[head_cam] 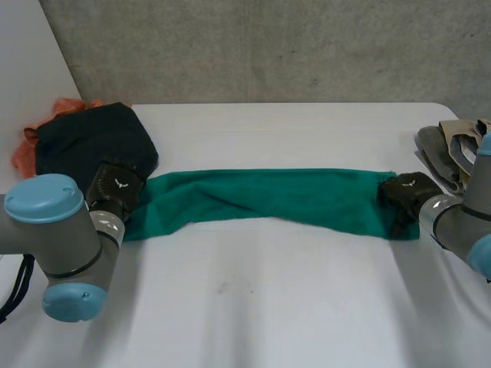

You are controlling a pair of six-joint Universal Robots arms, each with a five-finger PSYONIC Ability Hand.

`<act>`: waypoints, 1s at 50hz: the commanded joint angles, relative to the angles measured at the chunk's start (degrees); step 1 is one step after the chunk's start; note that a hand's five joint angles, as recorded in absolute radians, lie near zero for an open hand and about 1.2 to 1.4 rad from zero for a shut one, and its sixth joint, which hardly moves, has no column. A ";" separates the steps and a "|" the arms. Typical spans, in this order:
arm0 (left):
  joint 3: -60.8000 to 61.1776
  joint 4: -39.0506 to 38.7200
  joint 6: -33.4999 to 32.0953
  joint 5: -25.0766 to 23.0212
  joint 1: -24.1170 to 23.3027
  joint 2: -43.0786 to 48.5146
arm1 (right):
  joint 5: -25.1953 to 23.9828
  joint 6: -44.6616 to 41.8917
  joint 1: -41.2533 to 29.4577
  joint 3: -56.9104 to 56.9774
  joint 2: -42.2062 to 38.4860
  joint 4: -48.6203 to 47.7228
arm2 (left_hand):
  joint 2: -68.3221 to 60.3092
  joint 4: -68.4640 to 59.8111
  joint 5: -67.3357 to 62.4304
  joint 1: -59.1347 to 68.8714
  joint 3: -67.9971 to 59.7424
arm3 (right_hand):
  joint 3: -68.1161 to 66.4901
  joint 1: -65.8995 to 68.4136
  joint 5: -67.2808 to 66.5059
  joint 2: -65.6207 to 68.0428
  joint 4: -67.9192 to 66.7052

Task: Fold the laundry.

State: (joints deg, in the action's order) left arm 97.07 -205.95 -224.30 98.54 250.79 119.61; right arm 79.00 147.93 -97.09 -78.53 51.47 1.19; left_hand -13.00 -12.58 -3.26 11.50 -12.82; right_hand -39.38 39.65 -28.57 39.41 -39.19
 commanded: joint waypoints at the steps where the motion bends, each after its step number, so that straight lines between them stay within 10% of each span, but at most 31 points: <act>1: 0.31 0.02 0.00 0.25 -0.13 -0.08 | 3.08 -4.31 2.86 -0.31 -0.41 -0.40 | -11.51 -11.92 -11.24 13.00 -11.68 | -40.62 40.35 -41.43 40.59 -40.81; 24: 6.11 0.20 3.61 -0.01 -1.80 -8.95 | 5.73 -30.42 12.80 -7.43 9.52 -10.85 | -10.34 -10.76 -10.07 11.83 -10.51 | -40.62 40.35 -41.43 40.59 -40.81; 41: 7.08 0.99 4.13 0.16 -1.71 -13.00 | -8.84 -28.31 -30.93 2.66 1.03 -27.55 | -9.16 -9.58 -8.89 10.65 -9.34 | -40.62 40.35 -41.43 40.59 -40.81; 50: 7.00 0.90 5.63 -0.01 -2.50 -12.47 | -10.79 -27.53 -38.70 9.10 -10.77 -27.29 | -7.82 -8.23 -7.55 9.31 -7.99 | -40.62 40.35 -41.43 40.59 -40.81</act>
State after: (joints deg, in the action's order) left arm 104.42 -205.02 -219.30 98.61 248.92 106.54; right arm 68.70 119.89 -133.25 -72.44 47.14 -26.74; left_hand -20.33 -20.14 -9.99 20.58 -20.33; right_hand -68.49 63.51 -57.08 67.33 -68.91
